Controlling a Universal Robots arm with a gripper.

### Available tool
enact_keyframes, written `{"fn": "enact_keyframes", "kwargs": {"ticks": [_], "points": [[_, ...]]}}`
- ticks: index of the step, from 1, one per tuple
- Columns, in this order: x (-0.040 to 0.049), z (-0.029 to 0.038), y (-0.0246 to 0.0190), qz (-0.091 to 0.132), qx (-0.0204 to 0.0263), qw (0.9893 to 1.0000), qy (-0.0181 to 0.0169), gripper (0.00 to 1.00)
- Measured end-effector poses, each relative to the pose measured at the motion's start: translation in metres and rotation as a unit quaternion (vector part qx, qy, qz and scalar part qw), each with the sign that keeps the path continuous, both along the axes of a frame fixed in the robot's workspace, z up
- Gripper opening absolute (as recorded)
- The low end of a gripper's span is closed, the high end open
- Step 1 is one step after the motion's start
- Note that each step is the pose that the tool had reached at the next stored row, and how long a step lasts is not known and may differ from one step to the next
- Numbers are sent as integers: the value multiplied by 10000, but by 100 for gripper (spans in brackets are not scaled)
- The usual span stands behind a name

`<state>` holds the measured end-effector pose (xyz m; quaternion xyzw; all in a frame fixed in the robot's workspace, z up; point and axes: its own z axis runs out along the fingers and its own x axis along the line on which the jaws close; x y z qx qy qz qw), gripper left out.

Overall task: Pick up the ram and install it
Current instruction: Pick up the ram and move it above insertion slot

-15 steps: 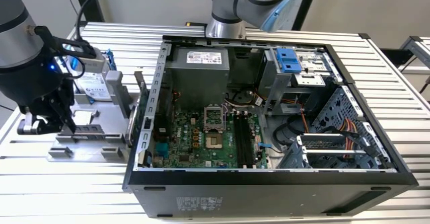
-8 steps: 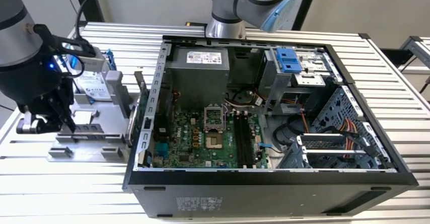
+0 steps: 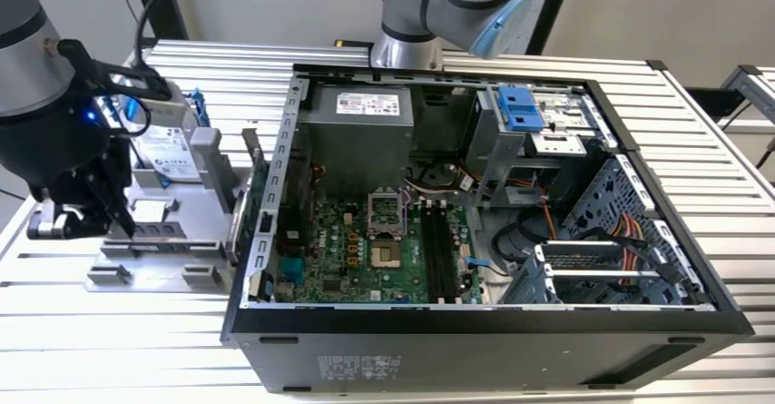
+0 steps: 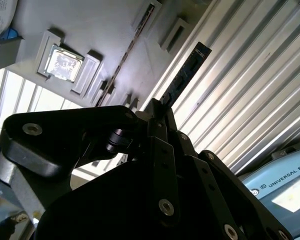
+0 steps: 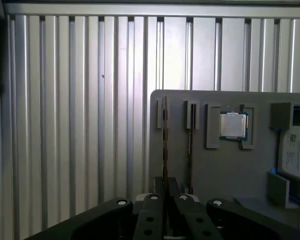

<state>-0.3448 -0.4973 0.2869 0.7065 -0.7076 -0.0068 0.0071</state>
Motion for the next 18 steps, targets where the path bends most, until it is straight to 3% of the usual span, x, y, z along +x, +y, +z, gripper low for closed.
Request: {"fn": "enact_keyframes", "kwargs": {"ticks": [18], "points": [[0, 95, 0, 0, -2, 10000, 0, 0]]}}
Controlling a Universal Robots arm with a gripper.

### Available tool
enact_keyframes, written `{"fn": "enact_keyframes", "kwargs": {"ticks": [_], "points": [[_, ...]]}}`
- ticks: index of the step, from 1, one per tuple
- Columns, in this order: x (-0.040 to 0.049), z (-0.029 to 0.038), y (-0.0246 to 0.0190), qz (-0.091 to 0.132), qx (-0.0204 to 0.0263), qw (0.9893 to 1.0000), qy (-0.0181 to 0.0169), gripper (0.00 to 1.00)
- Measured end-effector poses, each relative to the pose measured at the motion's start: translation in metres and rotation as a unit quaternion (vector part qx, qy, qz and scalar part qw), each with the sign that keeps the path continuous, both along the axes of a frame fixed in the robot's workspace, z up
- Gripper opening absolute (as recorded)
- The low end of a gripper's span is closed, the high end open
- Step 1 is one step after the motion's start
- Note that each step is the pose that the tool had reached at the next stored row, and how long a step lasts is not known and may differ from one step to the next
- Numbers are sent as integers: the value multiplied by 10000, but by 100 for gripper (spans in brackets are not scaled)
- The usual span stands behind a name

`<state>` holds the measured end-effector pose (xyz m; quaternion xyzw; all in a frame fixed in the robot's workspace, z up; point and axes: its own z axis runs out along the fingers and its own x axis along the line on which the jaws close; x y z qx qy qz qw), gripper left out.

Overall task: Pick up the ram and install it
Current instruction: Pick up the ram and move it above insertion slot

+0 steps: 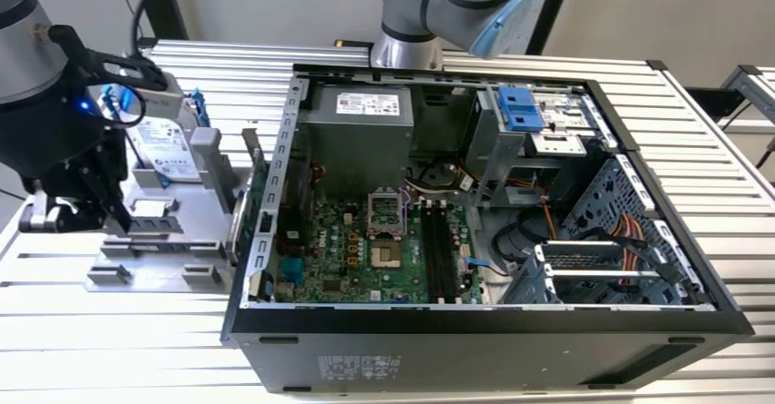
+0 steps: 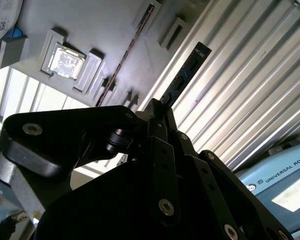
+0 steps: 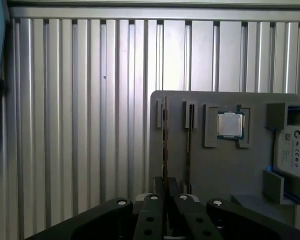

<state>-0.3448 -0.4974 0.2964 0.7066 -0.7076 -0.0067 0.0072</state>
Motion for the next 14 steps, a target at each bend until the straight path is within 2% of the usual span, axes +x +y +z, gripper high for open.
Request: {"fn": "enact_keyframes", "kwargs": {"ticks": [7, 14], "points": [[0, 26, 1, 0, -1, 10000, -1, 0], [0, 85, 1, 0, -2, 10000, -1, 0]]}}
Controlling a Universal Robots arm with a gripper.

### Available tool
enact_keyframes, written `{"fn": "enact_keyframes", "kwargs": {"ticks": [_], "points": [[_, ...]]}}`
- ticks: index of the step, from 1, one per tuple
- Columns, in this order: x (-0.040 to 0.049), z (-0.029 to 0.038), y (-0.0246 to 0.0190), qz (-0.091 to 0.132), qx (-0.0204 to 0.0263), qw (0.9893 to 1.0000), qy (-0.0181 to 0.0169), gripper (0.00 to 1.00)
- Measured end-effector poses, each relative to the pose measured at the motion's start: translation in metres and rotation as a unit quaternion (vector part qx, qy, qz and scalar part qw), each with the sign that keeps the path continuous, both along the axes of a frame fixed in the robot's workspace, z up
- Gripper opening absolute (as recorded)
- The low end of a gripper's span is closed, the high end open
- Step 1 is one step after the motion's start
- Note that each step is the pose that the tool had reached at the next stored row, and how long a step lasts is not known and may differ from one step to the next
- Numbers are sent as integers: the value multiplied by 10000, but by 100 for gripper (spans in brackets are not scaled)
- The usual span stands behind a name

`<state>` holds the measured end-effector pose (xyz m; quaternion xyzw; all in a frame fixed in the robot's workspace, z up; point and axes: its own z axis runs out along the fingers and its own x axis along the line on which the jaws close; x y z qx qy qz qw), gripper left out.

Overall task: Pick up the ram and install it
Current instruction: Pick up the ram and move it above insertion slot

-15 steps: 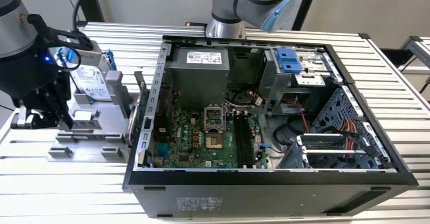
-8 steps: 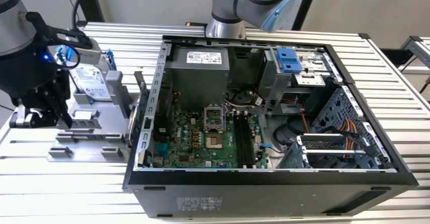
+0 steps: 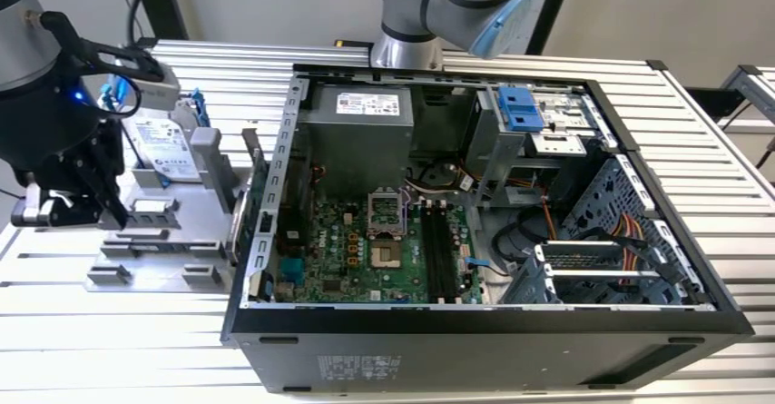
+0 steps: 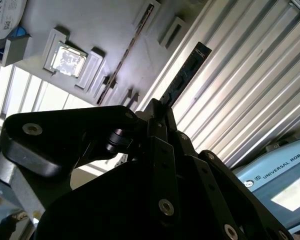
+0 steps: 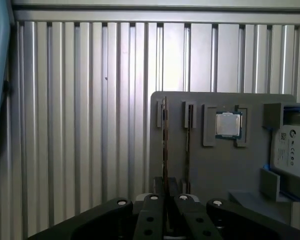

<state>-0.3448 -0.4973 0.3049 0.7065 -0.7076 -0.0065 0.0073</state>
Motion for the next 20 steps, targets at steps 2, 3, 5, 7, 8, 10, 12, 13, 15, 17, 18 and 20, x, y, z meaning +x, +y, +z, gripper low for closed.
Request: {"fn": "enact_keyframes", "kwargs": {"ticks": [2, 3, 5, 7, 8, 10, 12, 13, 15, 17, 18, 20], "points": [[0, 19, 0, 0, 0, 10000, 0, 0], [0, 25, 0, 0, -1, 10000, 0, 0], [0, 40, 1, 0, -2, 10000, 0, 0], [0, 62, 2, 0, -4, 10000, 0, 0], [0, 69, 2, 0, -6, 10000, 0, 0], [0, 74, 3, 0, -8, 10000, -1, 0], [0, 86, 4, -1, -14, 10000, 1, 0], [0, 94, 4, -1, -14, 10000, 1, 0], [0, 112, 5, -2, -13, 10000, 0, 0], [0, 132, 5, -2, -13, 10000, 0, 0], [0, 135, 6, -2, -13, 10000, -1, 0], [0, 135, 6, -2, -14, 10000, -1, 0]]}}
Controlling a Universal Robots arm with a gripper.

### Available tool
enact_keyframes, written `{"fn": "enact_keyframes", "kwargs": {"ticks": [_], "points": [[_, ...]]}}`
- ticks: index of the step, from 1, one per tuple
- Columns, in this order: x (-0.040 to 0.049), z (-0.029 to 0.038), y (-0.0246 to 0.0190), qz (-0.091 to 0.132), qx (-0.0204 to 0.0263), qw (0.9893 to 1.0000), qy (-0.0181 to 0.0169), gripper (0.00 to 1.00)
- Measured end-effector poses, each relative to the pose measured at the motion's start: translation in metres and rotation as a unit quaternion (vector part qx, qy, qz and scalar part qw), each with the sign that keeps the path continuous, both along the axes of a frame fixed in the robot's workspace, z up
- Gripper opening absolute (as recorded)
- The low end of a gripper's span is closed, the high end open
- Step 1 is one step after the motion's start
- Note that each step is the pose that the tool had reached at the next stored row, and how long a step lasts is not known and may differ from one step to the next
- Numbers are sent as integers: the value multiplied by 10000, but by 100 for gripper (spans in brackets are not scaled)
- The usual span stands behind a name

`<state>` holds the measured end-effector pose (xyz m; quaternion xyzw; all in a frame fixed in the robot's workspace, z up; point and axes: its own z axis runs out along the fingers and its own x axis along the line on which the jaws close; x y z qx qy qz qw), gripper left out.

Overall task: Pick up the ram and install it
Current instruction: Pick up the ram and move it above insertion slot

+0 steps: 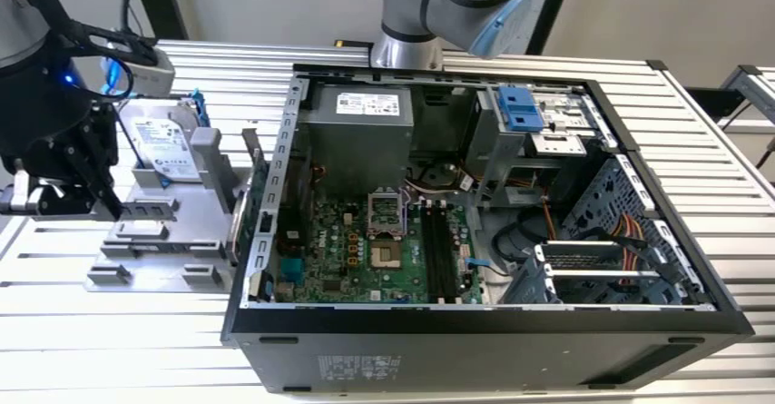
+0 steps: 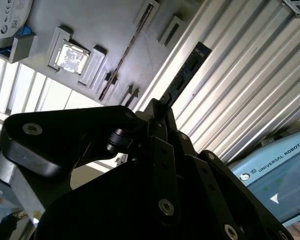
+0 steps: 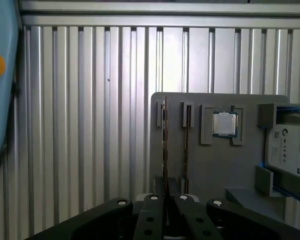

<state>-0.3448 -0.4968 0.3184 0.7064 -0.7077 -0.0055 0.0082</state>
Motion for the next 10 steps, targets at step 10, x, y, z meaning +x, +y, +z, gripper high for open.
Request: {"fn": "enact_keyframes", "kwargs": {"ticks": [10], "points": [[1, 112, 0, 0, -3, 10000, 2, 0]]}}
